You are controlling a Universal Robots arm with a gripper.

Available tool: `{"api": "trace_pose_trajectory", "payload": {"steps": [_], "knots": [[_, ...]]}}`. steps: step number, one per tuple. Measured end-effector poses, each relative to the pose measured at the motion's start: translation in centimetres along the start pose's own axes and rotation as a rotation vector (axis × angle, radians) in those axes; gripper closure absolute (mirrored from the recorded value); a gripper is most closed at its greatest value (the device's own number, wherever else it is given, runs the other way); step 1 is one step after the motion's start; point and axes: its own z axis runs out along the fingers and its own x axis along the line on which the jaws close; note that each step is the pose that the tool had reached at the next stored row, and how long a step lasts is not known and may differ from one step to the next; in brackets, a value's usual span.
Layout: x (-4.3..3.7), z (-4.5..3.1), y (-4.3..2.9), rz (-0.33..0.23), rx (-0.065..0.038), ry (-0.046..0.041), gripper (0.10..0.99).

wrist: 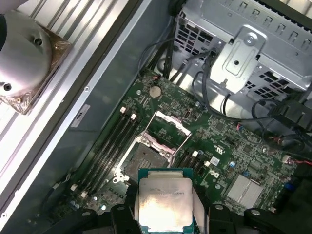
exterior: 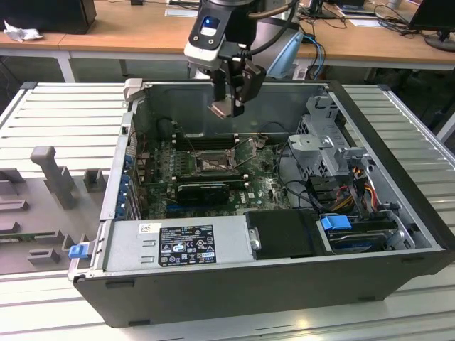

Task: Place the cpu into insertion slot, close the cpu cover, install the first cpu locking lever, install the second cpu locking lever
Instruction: 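Place the cpu into insertion slot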

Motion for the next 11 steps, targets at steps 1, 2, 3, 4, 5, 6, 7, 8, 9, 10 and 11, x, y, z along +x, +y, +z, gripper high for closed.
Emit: {"api": "trace_pose_trajectory", "payload": {"steps": [1,2,3,4,5,6,7,8,9,10,11], "knots": [[0.00,0.05,0.00,0.024,0.000,-0.0020,0.557],[0.00,0.08,-0.01,0.035,0.000,-0.0028,0.557],[0.00,0.12,-0.01,0.050,0.000,-0.0039,0.557],[0.00,0.15,-0.01,0.063,0.000,-0.0049,0.557],[0.00,0.17,-0.01,0.074,0.000,-0.0057,0.557],[0.00,0.18,-0.02,0.084,0.000,-0.0065,0.557],[0.00,0.21,-0.02,0.097,-0.001,-0.0075,0.557],[0.00,0.22,-0.02,0.108,-0.001,-0.0085,0.557],[-0.01,0.23,-0.02,0.116,-0.001,-0.0092,0.557],[-0.01,0.24,-0.02,0.124,-0.001,-0.0099,0.557],[0.00,0.26,-0.02,0.133,-0.001,-0.0106,0.557]]}}
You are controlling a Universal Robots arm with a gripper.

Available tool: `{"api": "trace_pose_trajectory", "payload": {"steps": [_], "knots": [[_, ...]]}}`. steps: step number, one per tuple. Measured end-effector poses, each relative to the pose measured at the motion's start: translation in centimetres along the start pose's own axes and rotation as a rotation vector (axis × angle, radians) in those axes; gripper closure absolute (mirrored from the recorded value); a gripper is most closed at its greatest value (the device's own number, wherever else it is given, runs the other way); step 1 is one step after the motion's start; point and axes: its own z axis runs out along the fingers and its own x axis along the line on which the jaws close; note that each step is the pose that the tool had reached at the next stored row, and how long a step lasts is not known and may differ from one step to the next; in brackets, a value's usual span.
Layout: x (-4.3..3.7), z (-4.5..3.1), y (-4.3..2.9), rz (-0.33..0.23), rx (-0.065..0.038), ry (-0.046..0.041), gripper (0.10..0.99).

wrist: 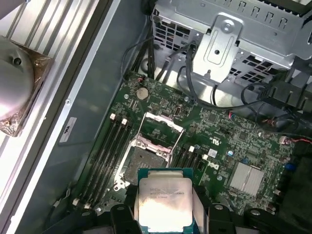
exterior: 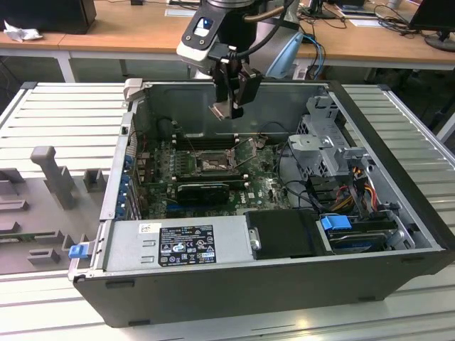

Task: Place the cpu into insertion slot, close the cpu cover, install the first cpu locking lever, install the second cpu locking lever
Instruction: 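Place the cpu into insertion slot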

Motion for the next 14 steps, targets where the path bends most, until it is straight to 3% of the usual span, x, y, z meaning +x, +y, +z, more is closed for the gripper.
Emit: {"api": "trace_pose_trajectory", "payload": {"steps": [8,14], "knots": [[0.00,0.09,-0.01,0.050,-0.001,-0.0042,0.557],[0.00,0.23,-0.02,0.151,-0.003,-0.0126,0.557]]}}
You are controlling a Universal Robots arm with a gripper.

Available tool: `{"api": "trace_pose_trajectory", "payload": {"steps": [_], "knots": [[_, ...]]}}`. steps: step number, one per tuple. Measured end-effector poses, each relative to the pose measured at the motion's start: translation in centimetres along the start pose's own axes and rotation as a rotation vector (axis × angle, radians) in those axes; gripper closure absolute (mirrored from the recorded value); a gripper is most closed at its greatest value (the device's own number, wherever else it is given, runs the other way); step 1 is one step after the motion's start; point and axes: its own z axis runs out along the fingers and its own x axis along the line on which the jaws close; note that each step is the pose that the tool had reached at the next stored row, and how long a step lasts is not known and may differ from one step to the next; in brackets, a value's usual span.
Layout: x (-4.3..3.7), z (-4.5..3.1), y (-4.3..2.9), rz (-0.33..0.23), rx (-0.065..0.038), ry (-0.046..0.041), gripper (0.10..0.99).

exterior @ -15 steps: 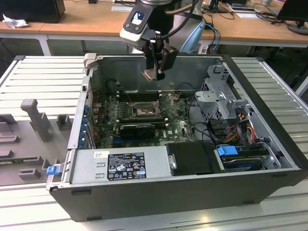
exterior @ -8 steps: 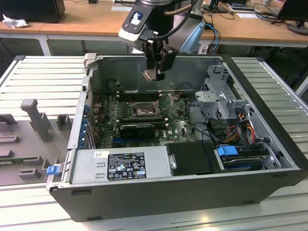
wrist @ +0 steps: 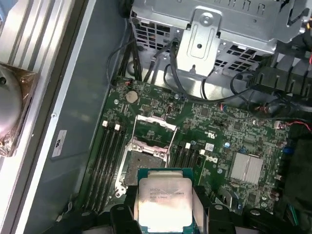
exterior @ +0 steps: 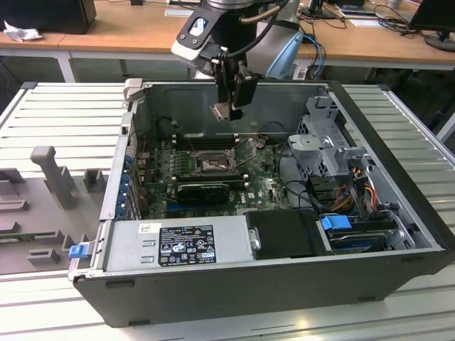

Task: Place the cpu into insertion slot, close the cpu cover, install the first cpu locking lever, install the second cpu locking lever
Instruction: 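Place the cpu into insertion slot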

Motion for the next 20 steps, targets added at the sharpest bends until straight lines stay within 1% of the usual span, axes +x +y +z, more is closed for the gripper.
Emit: {"api": "trace_pose_trajectory", "payload": {"steps": [1,3,4,6,8,9,14,17,19,20], "knots": [[0.00,0.10,-0.01,0.023,0.000,-0.0019,0.557],[-0.01,0.35,-0.03,0.052,-0.001,-0.0044,0.557],[-0.01,0.64,-0.05,0.073,-0.001,-0.0070,0.557],[-0.02,1.01,-0.08,0.096,-0.001,-0.0091,0.557],[-0.04,1.79,-0.15,0.151,-0.003,-0.0137,0.557],[-0.01,2.12,-0.17,0.164,-0.003,-0.0148,0.557],[0.41,3.11,-0.19,0.166,-0.003,-0.0149,0.557],[0.47,3.70,-0.23,0.196,-0.003,-0.0178,0.557],[0.68,4.13,-0.29,0.202,-0.003,-0.0185,0.557],[0.85,4.47,-0.39,0.201,-0.004,-0.0183,0.557]]}}
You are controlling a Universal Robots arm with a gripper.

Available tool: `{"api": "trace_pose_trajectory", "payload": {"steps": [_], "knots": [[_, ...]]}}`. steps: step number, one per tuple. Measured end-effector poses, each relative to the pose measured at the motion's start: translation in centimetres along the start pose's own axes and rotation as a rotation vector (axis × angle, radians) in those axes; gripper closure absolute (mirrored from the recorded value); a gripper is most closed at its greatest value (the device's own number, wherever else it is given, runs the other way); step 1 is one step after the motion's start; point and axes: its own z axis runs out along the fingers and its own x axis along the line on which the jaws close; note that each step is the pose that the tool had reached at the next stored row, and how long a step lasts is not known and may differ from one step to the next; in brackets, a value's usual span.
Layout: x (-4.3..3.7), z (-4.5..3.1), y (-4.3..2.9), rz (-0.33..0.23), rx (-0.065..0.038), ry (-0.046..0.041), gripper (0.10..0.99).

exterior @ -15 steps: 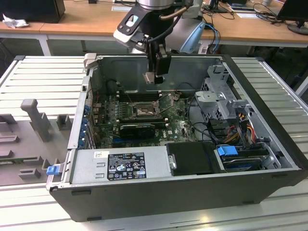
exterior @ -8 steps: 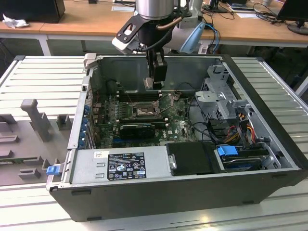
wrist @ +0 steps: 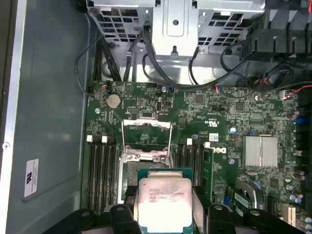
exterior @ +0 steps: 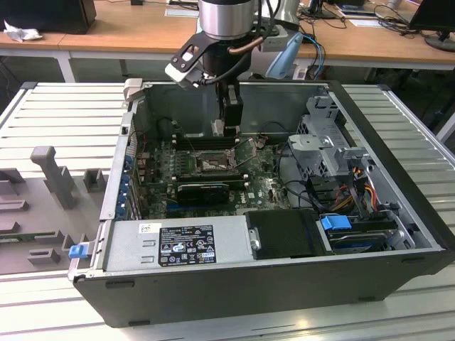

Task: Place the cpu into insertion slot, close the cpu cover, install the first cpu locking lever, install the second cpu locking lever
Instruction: 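Place the cpu into insertion slot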

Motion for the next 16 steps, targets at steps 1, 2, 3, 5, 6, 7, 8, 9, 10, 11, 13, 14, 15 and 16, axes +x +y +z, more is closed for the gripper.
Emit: {"api": "trace_pose_trajectory", "payload": {"steps": [1,2,3,5,6,7,8,9,10,11,13,14,15,16], "knots": [[0.14,0.35,-0.16,0.000,0.000,0.0000,0.557],[0.22,0.59,-0.28,0.000,0.000,0.0001,0.557],[0.27,0.77,-0.38,0.000,0.000,-0.0001,0.557],[0.38,1.22,-0.61,0.000,0.000,-0.0001,0.557],[0.45,1.52,-0.74,0.000,0.000,0.0000,0.557],[0.54,1.88,-0.87,0.000,0.000,0.0000,0.557],[0.62,2.22,-0.97,0.000,0.000,0.0000,0.557],[0.68,2.44,-1.03,0.000,0.000,-0.0001,0.557],[0.75,2.68,-1.08,0.000,0.000,0.0000,0.557],[0.94,3.02,-1.12,0.001,0.000,-0.0002,0.557],[0.96,3.40,-1.14,0.021,0.000,-0.0018,0.557],[0.97,3.64,-1.17,0.034,0.000,-0.0029,0.557],[0.99,3.81,-1.18,0.039,0.000,-0.0033,0.557],[1.05,4.11,-1.20,0.041,0.000,-0.0034,0.557]]}}
